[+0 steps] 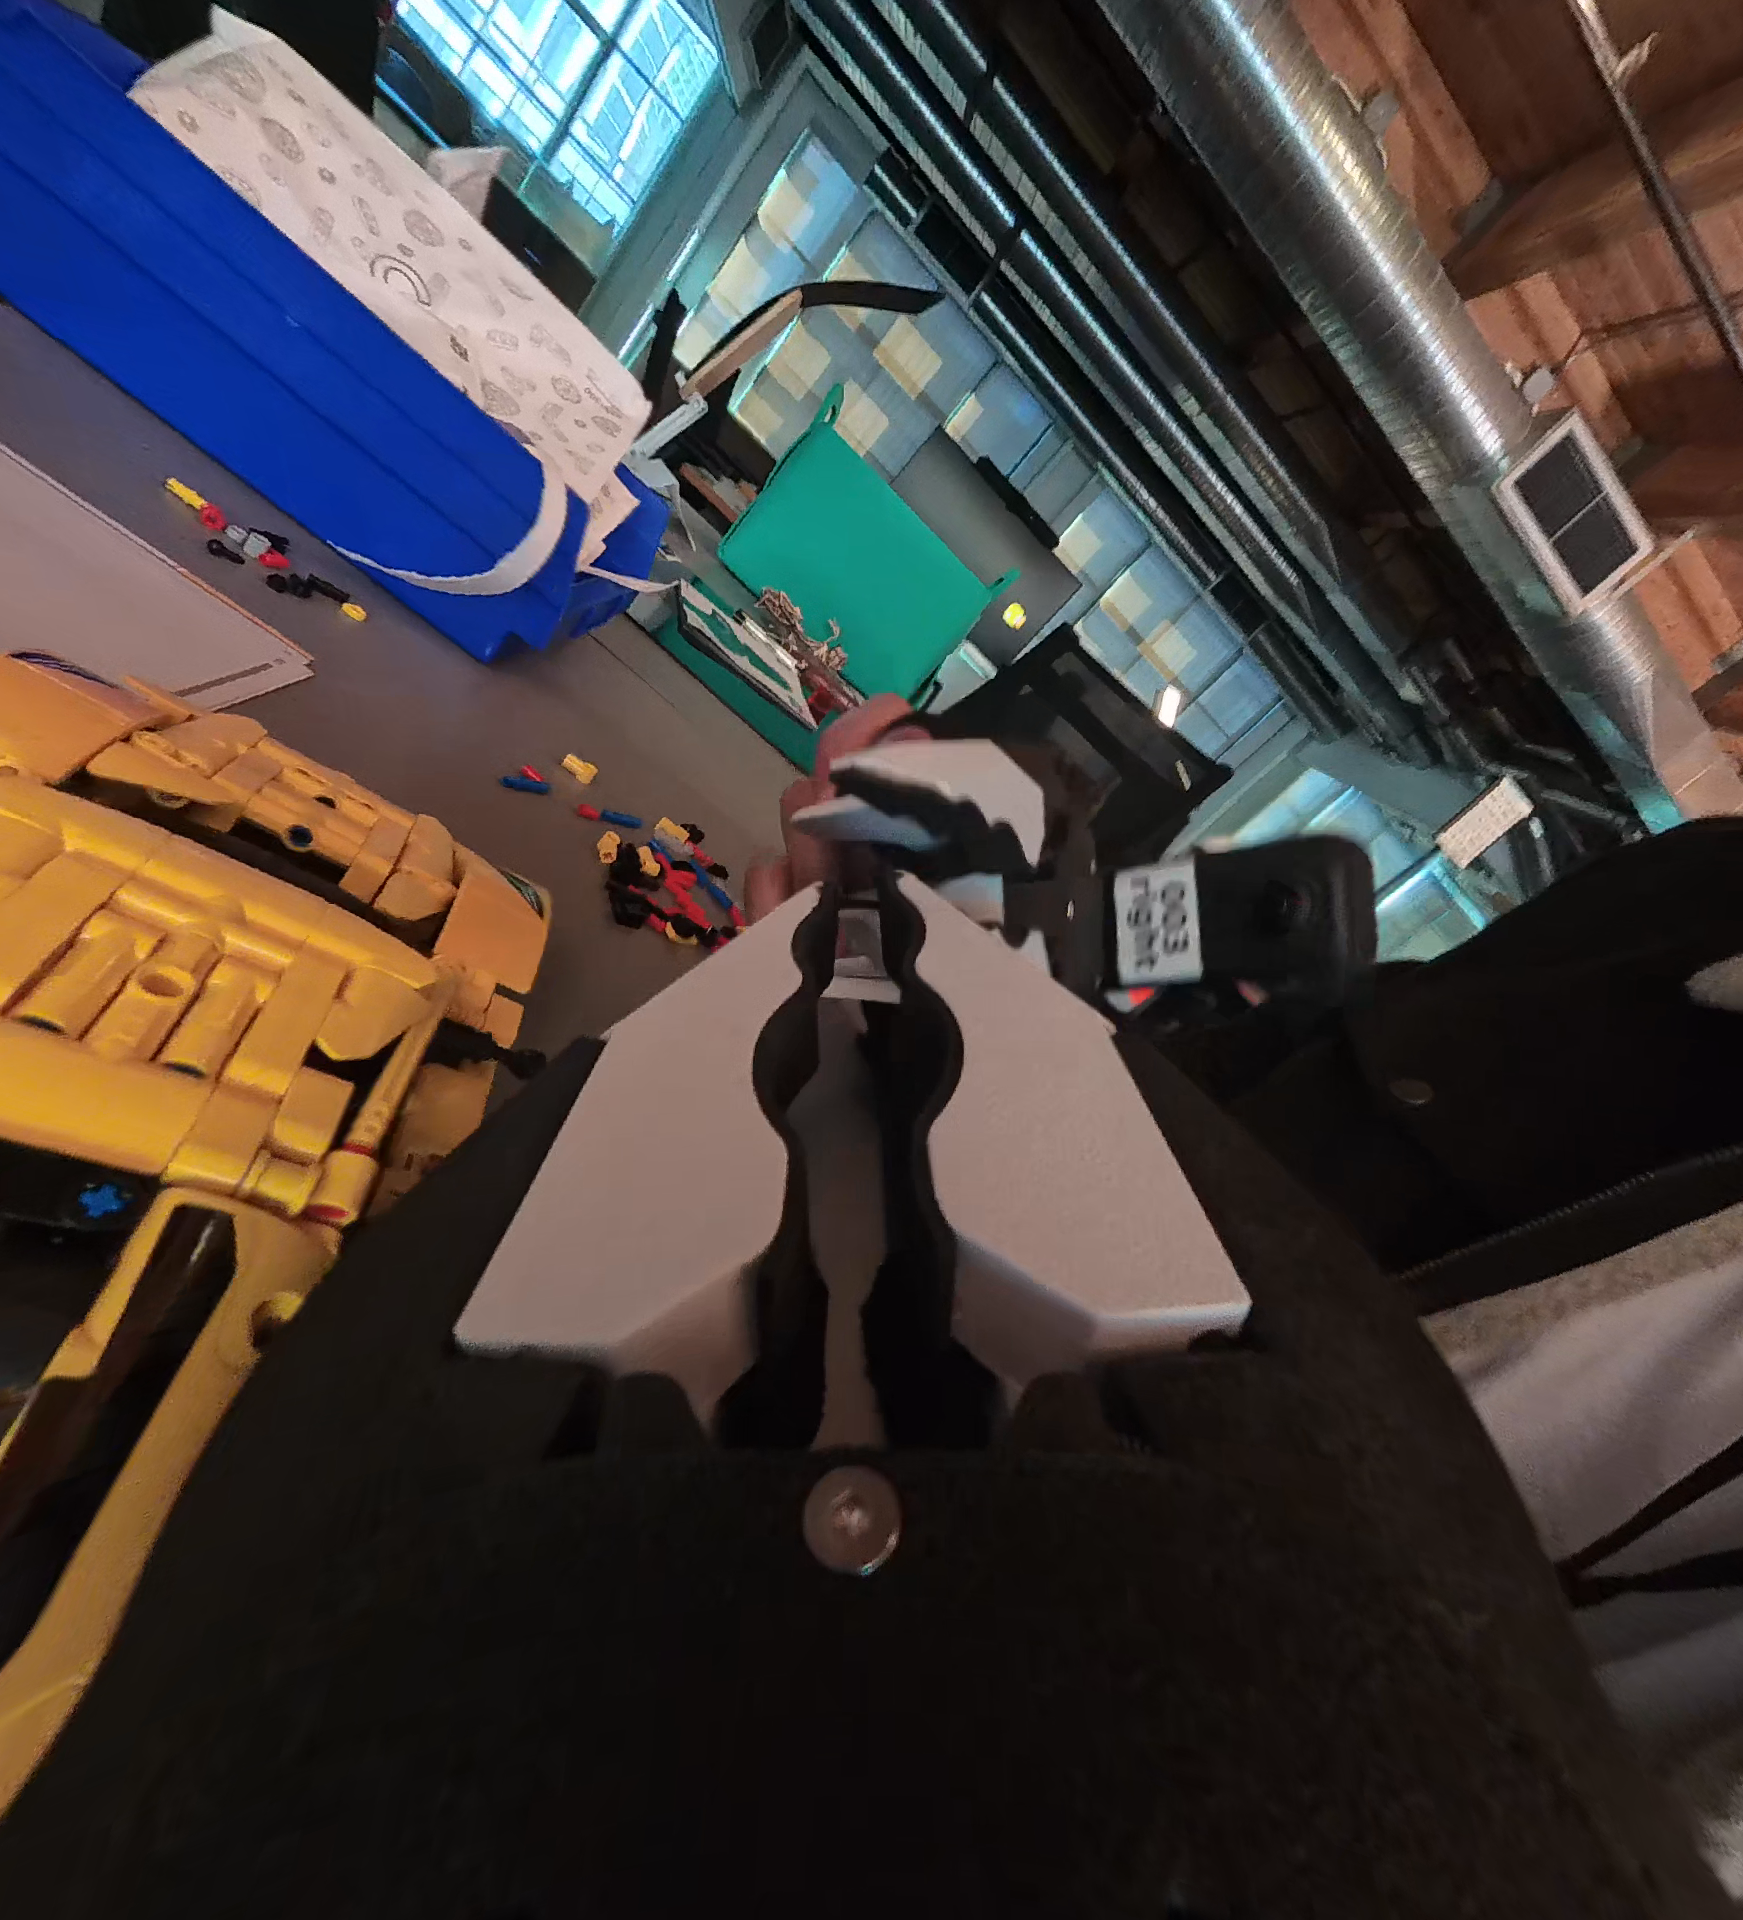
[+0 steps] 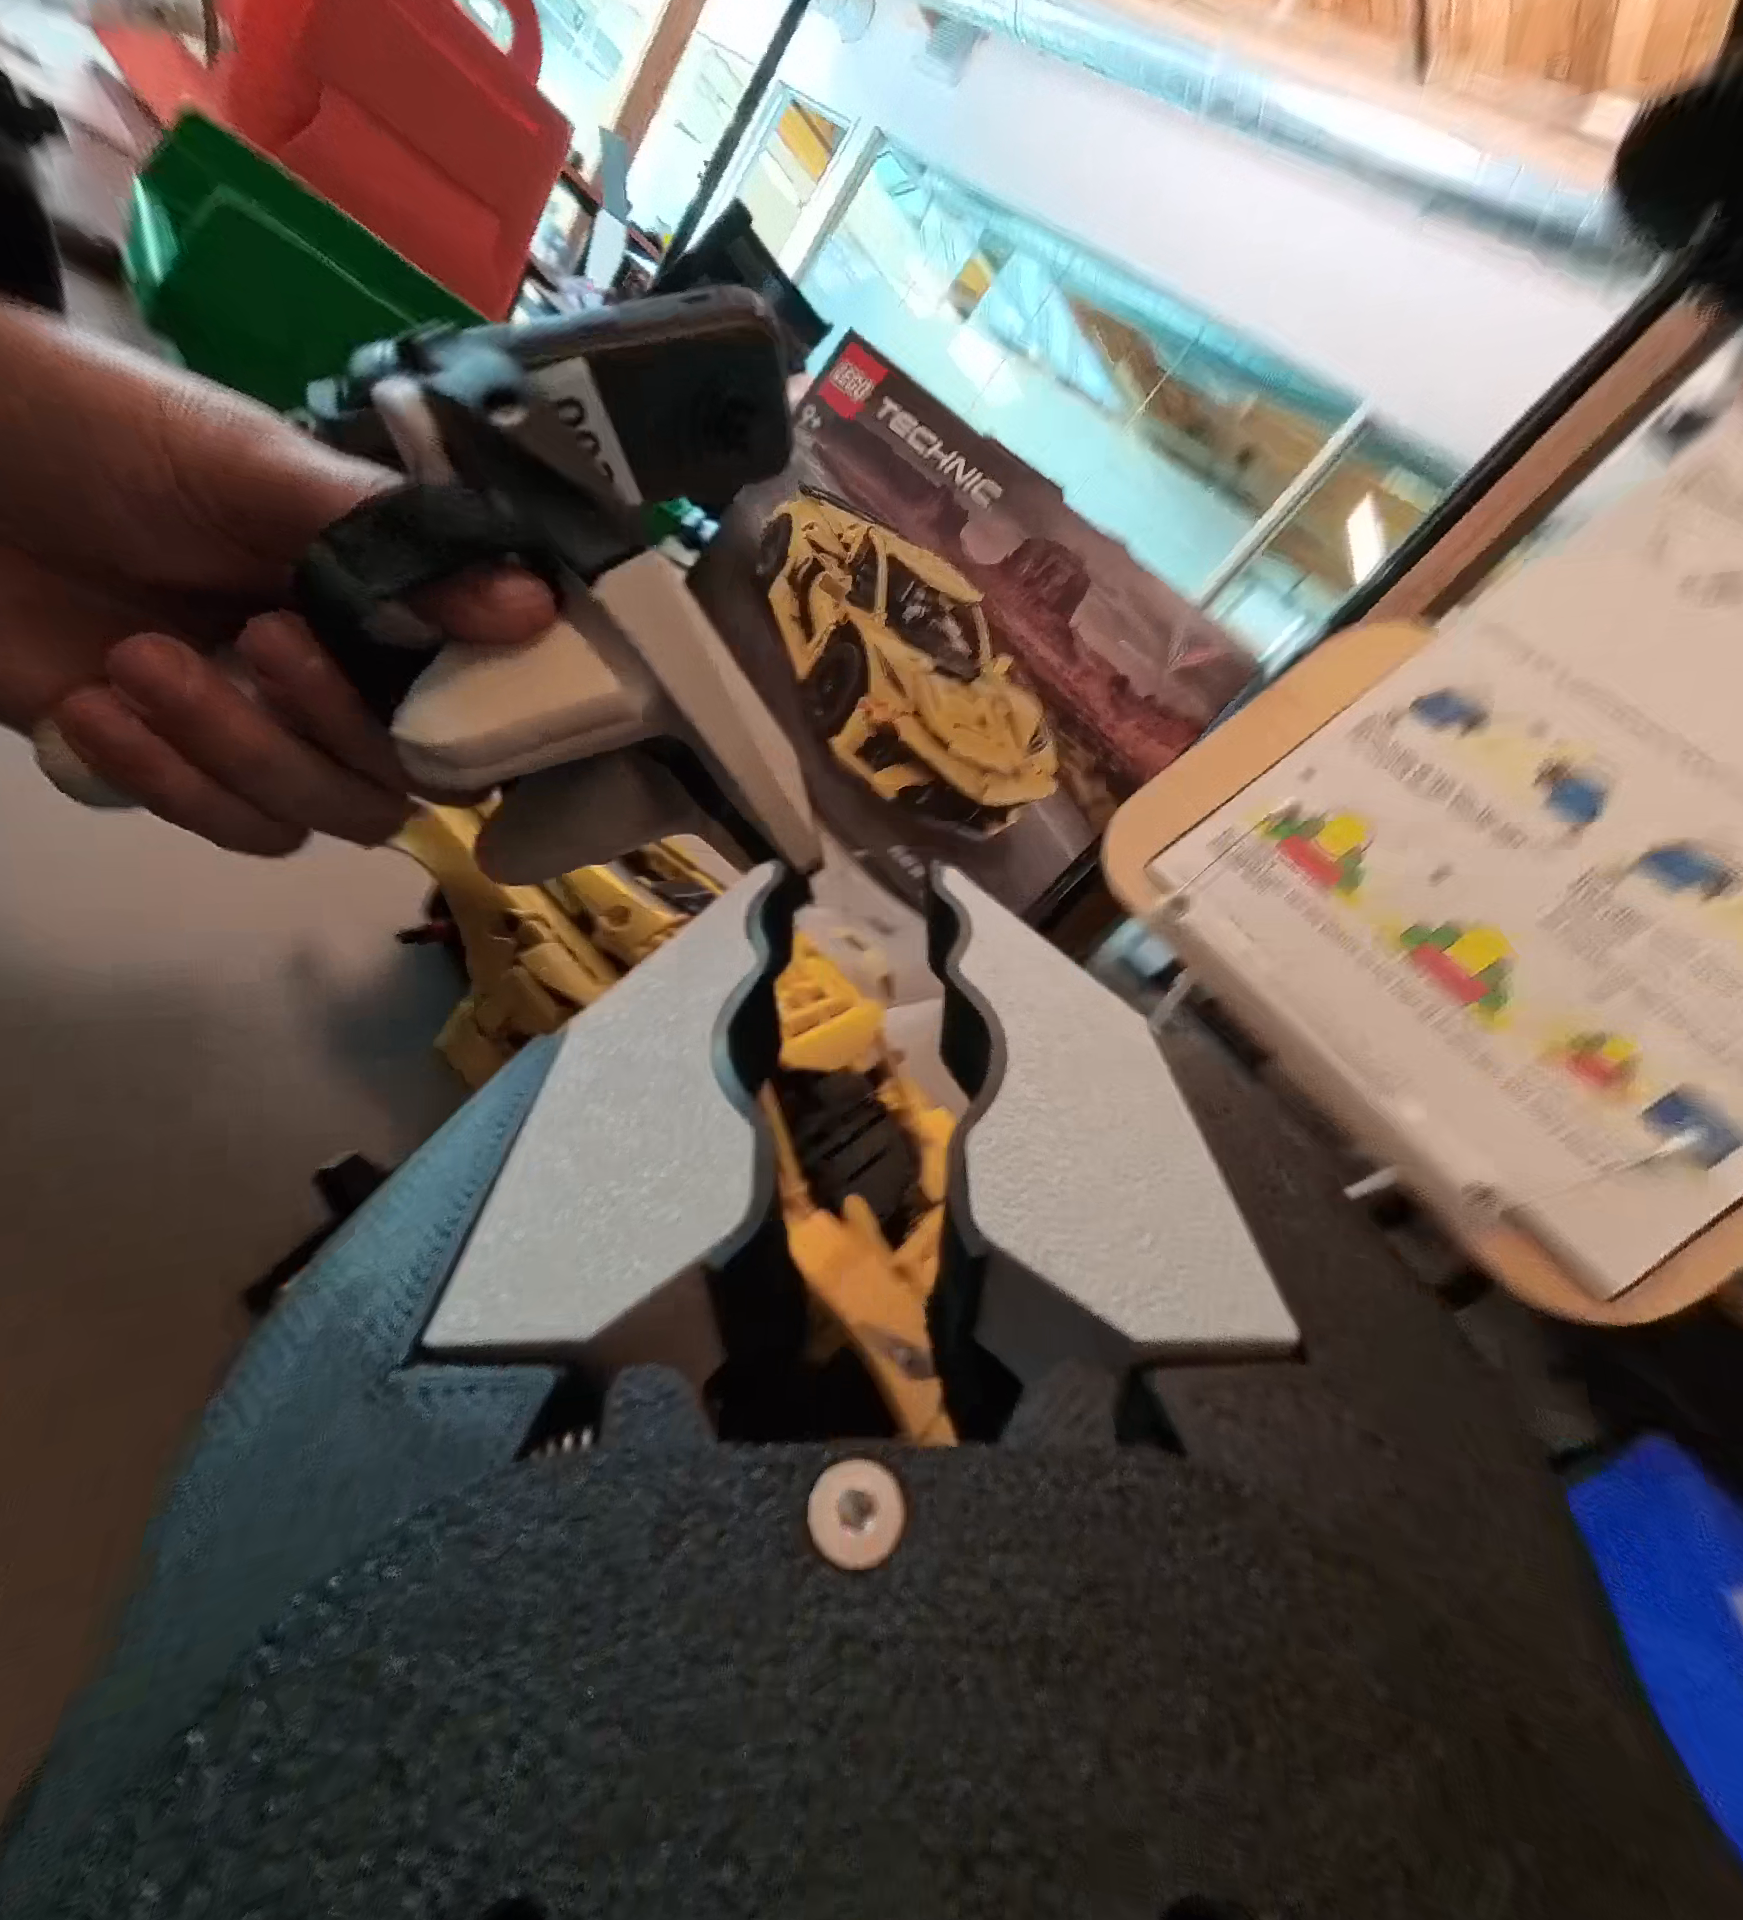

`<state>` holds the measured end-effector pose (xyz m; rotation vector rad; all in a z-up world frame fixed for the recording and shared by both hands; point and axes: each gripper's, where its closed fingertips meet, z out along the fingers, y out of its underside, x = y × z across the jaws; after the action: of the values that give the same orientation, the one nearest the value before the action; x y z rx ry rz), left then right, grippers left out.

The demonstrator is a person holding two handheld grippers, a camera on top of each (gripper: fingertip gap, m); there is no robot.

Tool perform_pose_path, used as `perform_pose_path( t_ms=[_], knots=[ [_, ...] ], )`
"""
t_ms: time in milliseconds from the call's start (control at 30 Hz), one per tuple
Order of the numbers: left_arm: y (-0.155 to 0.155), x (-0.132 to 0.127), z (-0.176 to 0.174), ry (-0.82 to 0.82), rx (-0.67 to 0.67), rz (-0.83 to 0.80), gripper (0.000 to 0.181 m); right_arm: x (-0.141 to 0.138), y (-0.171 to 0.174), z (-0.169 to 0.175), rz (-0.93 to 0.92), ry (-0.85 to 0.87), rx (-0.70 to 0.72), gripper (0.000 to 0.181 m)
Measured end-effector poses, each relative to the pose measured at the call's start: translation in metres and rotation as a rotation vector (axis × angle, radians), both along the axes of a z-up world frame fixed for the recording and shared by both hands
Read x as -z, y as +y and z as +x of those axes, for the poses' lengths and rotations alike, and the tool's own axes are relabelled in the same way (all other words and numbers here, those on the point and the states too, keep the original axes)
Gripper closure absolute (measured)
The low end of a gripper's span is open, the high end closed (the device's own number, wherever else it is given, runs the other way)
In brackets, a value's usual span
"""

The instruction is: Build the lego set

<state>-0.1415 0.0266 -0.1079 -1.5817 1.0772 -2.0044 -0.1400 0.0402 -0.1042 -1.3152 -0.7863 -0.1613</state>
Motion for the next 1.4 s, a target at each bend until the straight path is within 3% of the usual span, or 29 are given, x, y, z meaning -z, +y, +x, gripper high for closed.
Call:
perform_pose_path(
  t_ms=[67, 133, 200, 267, 400, 533, 667, 733, 900, 1067, 1267, 1400],
  knots=[
    [0.005, 0.002, -0.006, 0.008, -0.051, 0.051, 0.176, -0.002, -0.003, 0.021, -0.127, 0.171, 0.013, 0.147],
    [0.013, 0.001, -0.017, -0.003, -0.117, 0.099, 0.175, 0.002, -0.012, 0.050, -0.252, 0.278, 0.033, 0.158],
    [0.018, 0.004, -0.027, 0.006, -0.172, 0.150, 0.173, 0.033, -0.027, 0.067, -0.494, 0.308, 0.045, 0.151],
    [0.020, 0.013, -0.033, 0.035, -0.221, 0.206, 0.168, 0.073, -0.052, 0.068, -0.738, 0.271, 0.068, 0.157],
    [0.018, 0.025, -0.037, 0.096, -0.298, 0.367, 0.163, 0.107, -0.080, 0.037, -0.900, 0.245, 0.095, 0.157],
    [0.008, 0.035, -0.037, 0.154, -0.285, 0.450, 0.163, 0.120, -0.071, 0.039, -0.907, 0.154, 0.169, 0.152],
    [0.008, 0.037, -0.041, 0.161, -0.285, 0.436, 0.163, 0.123, -0.057, 0.041, -0.845, -0.027, 0.087, 0.148],
    [0.008, 0.033, -0.043, 0.140, -0.283, 0.408, 0.163, 0.131, -0.055, 0.037, -0.890, -0.084, -0.022, 0.147],
    [0.009, 0.030, -0.046, 0.120, -0.283, 0.386, 0.163, 0.140, -0.061, 0.038, -1.038, -0.079, -0.148, 0.137],
    [0.010, 0.031, -0.047, 0.123, -0.284, 0.380, 0.163, 0.140, -0.086, 0.027, -1.052, -0.077, -0.186, 0.150],
    [0.007, 0.038, -0.044, 0.156, -0.273, 0.403, 0.163, 0.141, -0.082, 0.028, -0.948, -0.082, -0.093, 0.174],
    [0.010, 0.038, -0.045, 0.160, -0.285, 0.397, 0.163, 0.140, -0.080, 0.027, -0.964, -0.043, -0.063, 0.175]
  ],
)
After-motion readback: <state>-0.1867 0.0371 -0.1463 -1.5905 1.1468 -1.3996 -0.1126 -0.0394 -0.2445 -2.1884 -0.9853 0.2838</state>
